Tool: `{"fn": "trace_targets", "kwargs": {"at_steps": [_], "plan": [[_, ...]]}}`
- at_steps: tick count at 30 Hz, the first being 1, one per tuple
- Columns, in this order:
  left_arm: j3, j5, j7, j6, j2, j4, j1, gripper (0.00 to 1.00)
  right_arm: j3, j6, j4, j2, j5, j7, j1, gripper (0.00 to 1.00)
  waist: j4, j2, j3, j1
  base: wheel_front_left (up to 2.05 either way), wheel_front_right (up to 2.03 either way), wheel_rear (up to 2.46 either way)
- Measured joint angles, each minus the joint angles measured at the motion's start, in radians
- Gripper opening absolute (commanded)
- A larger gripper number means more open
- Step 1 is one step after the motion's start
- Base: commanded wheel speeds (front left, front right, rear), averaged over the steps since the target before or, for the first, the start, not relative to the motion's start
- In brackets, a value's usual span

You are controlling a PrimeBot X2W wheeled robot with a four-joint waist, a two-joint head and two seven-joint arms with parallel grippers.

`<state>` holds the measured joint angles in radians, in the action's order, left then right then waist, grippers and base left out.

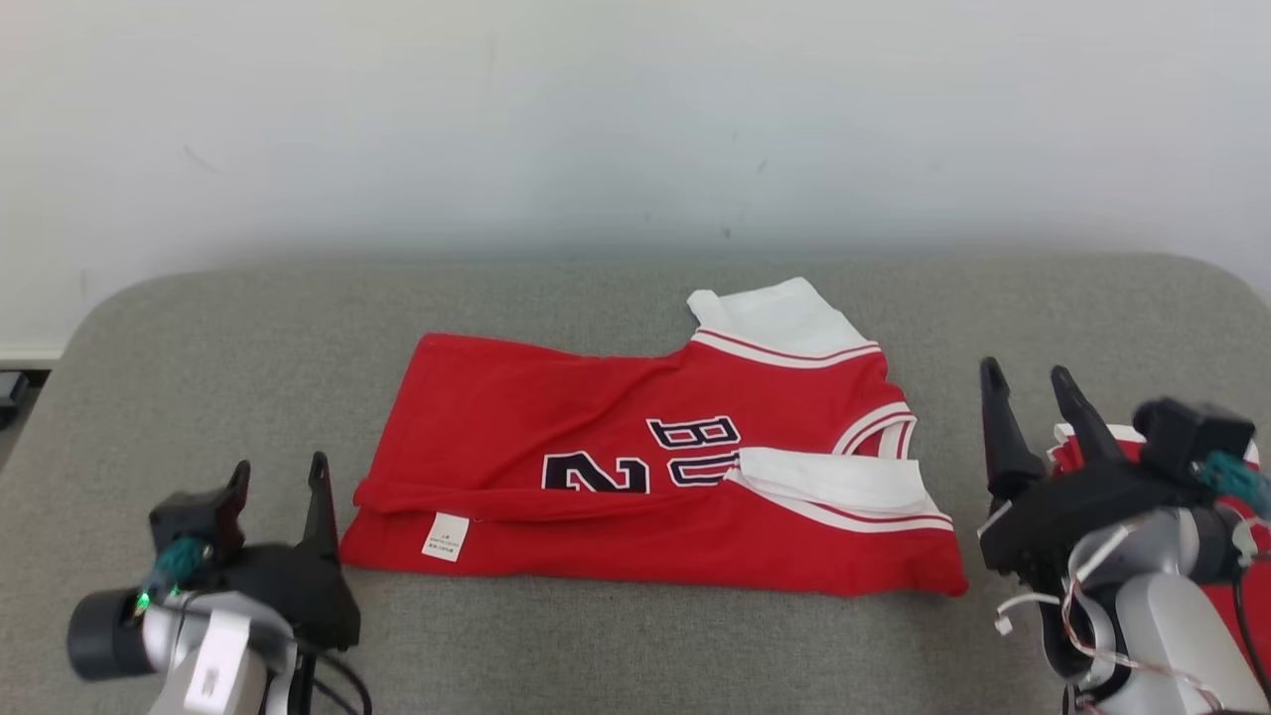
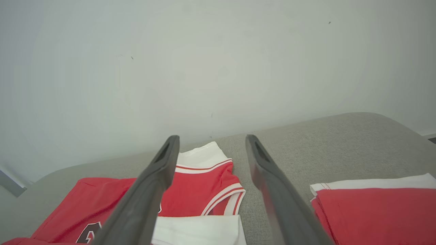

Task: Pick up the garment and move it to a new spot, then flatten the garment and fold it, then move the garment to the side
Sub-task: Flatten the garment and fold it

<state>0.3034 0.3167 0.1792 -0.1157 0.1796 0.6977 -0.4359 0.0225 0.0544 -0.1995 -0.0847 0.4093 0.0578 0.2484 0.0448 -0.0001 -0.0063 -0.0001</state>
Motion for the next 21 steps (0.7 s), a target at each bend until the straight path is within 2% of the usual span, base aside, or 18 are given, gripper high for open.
{"fn": "trace_targets", "kwargs": {"at_steps": [4,13,21], "plan": [[0.002,-0.010,0.064,0.002,0.027,-0.076,0.086,1.00,0.006,0.008,0.050,0.001,-0.016,-0.060,-0.071,1.00,0.003,0.0000,-0.028,0.0000,0.00,0.00,0.00],[-0.005,-0.030,0.068,0.001,0.046,-0.233,0.310,1.00,0.010,0.021,0.143,0.007,-0.058,-0.171,-0.219,1.00,-0.004,0.0000,-0.065,0.0000,0.00,0.00,0.00],[-0.029,-0.003,0.070,0.001,0.045,-0.369,0.432,1.00,0.022,0.025,0.154,0.017,-0.057,-0.219,-0.308,1.00,0.000,0.0000,-0.069,-0.0001,0.00,0.00,0.00]]}}
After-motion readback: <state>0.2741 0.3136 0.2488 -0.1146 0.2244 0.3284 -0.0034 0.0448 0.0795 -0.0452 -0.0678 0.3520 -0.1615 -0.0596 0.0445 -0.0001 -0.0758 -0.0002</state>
